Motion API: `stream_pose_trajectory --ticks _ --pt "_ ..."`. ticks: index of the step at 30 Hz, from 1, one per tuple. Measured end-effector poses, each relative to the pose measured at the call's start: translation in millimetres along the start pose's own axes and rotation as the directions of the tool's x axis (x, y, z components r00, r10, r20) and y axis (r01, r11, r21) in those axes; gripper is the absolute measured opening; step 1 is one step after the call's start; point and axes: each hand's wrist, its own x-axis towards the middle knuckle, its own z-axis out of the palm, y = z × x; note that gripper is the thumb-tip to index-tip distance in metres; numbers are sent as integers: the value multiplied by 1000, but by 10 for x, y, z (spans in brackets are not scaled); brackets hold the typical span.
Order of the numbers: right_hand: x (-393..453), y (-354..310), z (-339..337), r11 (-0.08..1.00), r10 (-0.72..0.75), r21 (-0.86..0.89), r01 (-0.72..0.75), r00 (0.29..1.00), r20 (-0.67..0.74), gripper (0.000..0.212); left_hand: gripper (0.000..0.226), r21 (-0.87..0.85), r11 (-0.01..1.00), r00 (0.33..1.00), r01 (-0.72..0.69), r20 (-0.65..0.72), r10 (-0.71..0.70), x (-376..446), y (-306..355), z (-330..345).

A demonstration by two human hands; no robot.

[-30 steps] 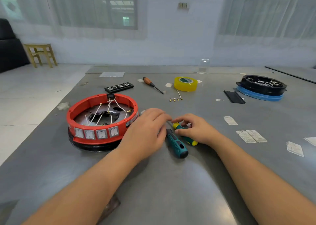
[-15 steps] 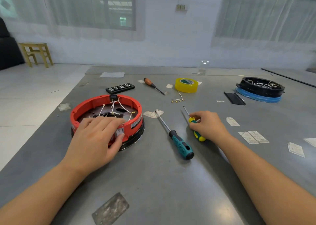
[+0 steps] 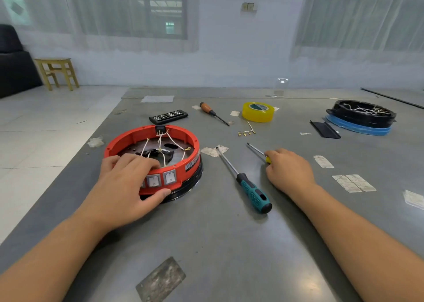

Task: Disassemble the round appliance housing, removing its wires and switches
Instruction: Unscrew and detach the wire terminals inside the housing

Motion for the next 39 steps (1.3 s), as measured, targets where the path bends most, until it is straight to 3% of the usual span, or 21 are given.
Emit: stream_pose_trajectory --ticks 3,5,7,11,14,18,21,22,23,24,25,26,27,29,33,36,39 --pt "-64 -22 -5 998 -64 -24 61 986 -156 38 64 -49 999 998 -23 55 25 -20 -52 -13" --pt "-114 -109 -57 979 -127 110 169 940 -318 31 65 -53 998 997 -27 72 31 -17 -78 -11" --pt "-172 -247 -146 934 -99 292 208 933 -345 31 64 -40 998 996 -38 80 41 -8 -91 -10" --pt "-221 -526 -309 846 -71 530 53 997 14 56 64 -15 997 996 -77 53 78 -17 -108 22" --pt "-276 -682 -342 942 -69 336 -11 972 225 64 63 4 996 996 -85 39 85 -12 -110 54" --pt "-319 -807 -384 990 -27 142 -23 940 339 51 64 33 994 995 -105 8 104 16 -89 79" --pt "-302 -833 -395 965 6 247 -87 950 311 36 63 65 986 985 -156 -64 160 28 -68 93" --pt "-303 -866 -388 900 43 403 -167 953 300 33 63 83 982 980 -171 -85 178 35 -59 98" --pt "-302 -927 -371 734 89 616 -285 940 328 31 64 102 978 976 -181 -103 192 43 -47 102" --pt "-300 -1012 -352 456 110 793 -404 910 401 29 64 120 975 972 -189 -119 203 52 -33 107" --pt "-295 -1103 -332 170 95 862 -478 878 469 26 64 140 971 968 -193 -137 212 59 -21 112" --pt "-285 -1187 -312 -2 80 860 -510 858 508 23 63 159 968 963 -194 -156 219 66 -11 119" --pt "-270 -1266 -283 -74 81 848 -525 844 530 22 61 179 964 958 -196 -176 227 71 -2 123" --pt "-250 -1418 -252 -131 69 832 -540 832 551 31 51 219 953 943 -208 -212 255 75 3 132" --pt "-189 -1603 -246 -179 -83 829 -530 848 524 78 46 289 929 925 -231 -231 302 81 9 122" --pt "-169 -1613 -229 -150 -130 855 -497 867 481 69 40 329 906 908 -268 -229 351 93 26 131" --pt "-158 -1562 -153 -212 -105 847 -488 873 477 51 38 333 902 899 -275 -244 364 118 40 185"
